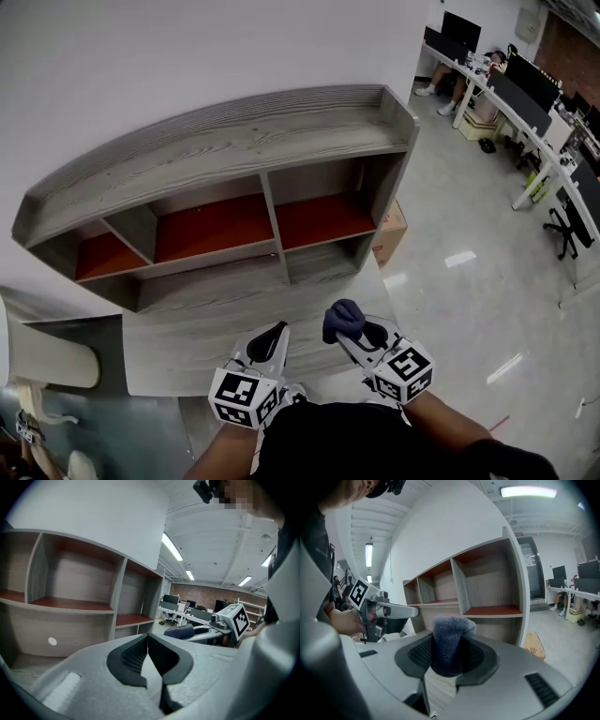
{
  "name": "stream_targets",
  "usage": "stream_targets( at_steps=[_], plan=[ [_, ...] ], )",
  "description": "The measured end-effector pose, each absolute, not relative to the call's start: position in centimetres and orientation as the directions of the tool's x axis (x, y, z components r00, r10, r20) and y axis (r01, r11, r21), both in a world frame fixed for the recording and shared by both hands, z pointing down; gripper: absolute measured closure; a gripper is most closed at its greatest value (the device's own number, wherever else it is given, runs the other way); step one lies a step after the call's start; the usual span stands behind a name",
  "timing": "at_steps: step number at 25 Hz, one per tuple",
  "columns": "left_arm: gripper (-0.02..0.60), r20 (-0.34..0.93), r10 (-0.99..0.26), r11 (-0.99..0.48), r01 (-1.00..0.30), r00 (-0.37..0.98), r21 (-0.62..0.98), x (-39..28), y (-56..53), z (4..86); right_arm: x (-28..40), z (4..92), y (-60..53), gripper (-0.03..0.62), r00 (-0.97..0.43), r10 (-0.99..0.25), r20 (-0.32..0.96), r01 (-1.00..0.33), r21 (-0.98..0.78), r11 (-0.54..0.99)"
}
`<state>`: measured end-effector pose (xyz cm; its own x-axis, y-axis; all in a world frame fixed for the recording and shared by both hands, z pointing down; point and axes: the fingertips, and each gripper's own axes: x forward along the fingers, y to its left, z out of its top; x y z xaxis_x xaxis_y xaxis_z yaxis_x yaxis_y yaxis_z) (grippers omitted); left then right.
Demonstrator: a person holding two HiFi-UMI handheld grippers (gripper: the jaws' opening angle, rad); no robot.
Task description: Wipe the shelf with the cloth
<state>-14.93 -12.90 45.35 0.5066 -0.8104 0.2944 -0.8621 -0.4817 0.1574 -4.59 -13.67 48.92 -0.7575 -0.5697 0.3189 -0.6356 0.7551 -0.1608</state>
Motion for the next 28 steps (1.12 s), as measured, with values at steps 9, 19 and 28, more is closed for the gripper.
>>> stream_targets(
  at_steps=[9, 19, 28],
  plan=[
    [0.571, 0.281, -0.746, -0.579, -0.797, 0.604, 0.173, -17.9, -15.0, 45.2, -8.5, 48.7, -15.9, 0.456, -0.685, -0.650, 0.329, -0.718, -0.155, 0.679],
    [0.571, 0.267, -0.766, -0.564, -0.810, 0.585, 0.160, -19.5, -16.5, 44.7, -9.2, 47.3, -17.6, 0.456, -0.679, -0.672, 0.294, -0.723, -0.110, 0.682],
    [0.571, 0.254, -0.822, -0.485, -0.860, 0.510, 0.158, -18.0, -17.4, 44.4, -7.9, 46.7, -19.2, 0.456, -0.733, -0.614, 0.292, -0.658, -0.079, 0.749]
  ],
)
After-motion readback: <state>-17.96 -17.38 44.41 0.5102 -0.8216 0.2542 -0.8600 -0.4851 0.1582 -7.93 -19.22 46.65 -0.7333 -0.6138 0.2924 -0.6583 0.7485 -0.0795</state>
